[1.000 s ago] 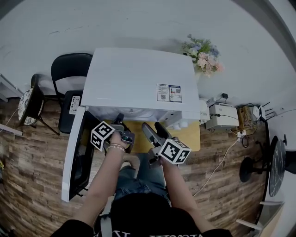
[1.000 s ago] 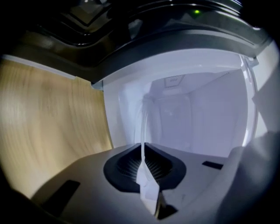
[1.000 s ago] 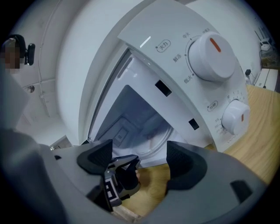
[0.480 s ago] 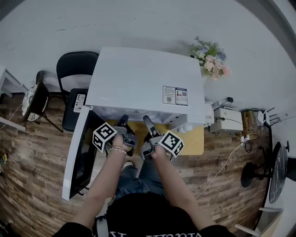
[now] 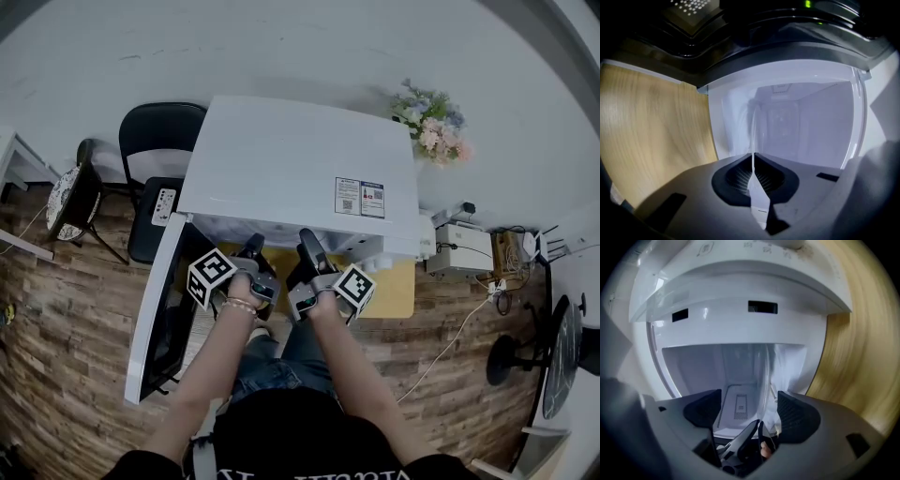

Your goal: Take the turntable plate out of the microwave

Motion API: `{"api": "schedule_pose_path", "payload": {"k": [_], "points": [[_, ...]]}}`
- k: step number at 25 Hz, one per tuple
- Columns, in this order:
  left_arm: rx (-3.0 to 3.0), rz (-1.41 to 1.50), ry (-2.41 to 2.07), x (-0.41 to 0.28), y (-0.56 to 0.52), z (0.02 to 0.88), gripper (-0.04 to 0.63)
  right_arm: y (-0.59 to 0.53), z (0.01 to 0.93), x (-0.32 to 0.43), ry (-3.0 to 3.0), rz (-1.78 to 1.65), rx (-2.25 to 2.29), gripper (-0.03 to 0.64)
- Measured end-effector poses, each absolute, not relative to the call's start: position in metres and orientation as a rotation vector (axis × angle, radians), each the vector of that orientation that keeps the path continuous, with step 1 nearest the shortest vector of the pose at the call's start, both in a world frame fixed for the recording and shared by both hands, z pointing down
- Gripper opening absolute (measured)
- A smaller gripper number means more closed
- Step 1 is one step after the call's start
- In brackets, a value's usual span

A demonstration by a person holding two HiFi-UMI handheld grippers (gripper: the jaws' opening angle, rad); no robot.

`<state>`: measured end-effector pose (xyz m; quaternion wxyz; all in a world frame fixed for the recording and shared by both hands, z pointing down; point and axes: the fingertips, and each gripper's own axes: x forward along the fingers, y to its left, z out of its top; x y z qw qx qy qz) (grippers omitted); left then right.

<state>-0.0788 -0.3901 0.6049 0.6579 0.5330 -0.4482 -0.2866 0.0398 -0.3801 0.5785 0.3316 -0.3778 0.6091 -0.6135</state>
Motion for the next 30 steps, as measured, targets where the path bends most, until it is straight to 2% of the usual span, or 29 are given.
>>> {"api": "schedule_pose_path", "payload": {"k": [5,6,8,12,14,30], "points": [[1.199,-0.636,-1.016,-0.078,-0.389,0.604,0.025,-0.397,0.581,0.029,1.582,-1.622,-0.981,0.389],[1.198,-0.634,-1.015,-0.078,-0.389,0.604,0.025,-0.400,0.585,0.029,1.570,-1.631,-1.001,0.369],[1.199,-0.628,-1.013,-0.078,-0.389,0.604,0.025,-0.404,0.594,0.029,1.553,-1.643,-1.045,0.143],[1.201,-0.617,-1.002,-0.079,-0.389,0.602,0.025,-0.408,0.599,0.026,1.537,-1.645,-1.052,0.113],[1.204,-0.617,-0.999,-0.080,-0.389,0.601,0.025,-0.409,0.603,0.026,1.534,-1.650,-1.083,0.056],[1.365,-0.649,-0.990,-0.080,-0.403,0.601,0.032,-0.400,0.599,0.026,1.523,-1.542,-0.969,0.054]]}}
